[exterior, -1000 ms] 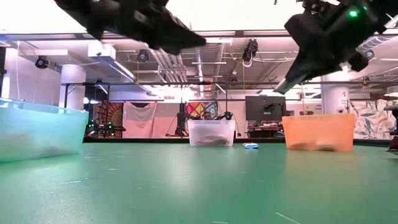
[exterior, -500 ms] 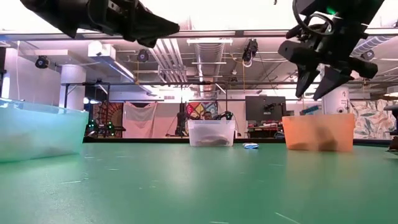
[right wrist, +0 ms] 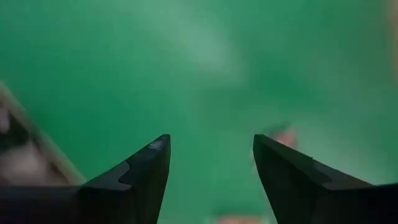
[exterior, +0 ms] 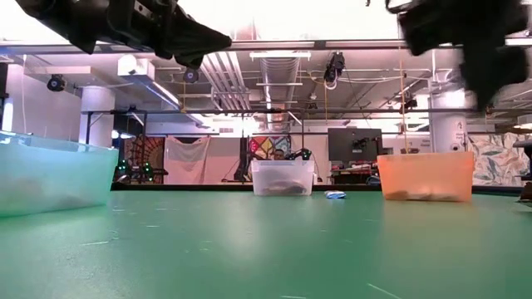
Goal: Sort candy by brand, put in halloween buckets
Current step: Put the brown chocolate into the top transparent bin
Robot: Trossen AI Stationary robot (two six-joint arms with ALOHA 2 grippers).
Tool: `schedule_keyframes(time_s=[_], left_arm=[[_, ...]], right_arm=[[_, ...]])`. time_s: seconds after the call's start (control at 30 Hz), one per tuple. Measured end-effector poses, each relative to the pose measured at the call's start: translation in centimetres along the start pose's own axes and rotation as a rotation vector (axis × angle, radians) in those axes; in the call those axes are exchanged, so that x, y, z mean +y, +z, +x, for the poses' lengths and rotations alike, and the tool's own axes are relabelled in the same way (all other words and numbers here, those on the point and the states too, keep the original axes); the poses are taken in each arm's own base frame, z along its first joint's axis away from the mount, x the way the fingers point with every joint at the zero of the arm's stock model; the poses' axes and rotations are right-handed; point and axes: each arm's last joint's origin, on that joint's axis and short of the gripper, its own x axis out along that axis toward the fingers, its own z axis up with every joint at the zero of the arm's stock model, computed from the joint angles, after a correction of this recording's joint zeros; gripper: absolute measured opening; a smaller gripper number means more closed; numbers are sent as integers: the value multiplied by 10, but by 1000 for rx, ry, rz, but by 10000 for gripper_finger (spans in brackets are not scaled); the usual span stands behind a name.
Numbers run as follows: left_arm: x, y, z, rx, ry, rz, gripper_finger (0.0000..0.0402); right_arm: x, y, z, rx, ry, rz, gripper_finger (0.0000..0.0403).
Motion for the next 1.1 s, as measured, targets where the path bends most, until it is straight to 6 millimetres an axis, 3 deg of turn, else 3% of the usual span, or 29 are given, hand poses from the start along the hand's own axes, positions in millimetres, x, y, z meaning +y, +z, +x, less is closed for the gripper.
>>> schedule_keyframes(time_s=[0.1, 0.27, 0.67, 0.87, 1.1], left_arm=[[-2, -1, 1, 7, -8, -11, 0], [-4, 0, 1, 0, -16, -9, 0], [-5, 0, 2, -8, -21, -13, 0], [-6, 1, 2, -11, -24, -16, 0], [-7, 3, 2, -30, -26, -24, 0]], right_arm=[[7, -18, 10, 168, -42, -55, 219], [-3, -41, 34, 313, -302, -154, 224], [-9, -43, 94, 399, -517, -291, 206], [-8, -44, 95, 409, -503, -300, 138], [-1, -41, 72, 358, -411, -276, 46]])
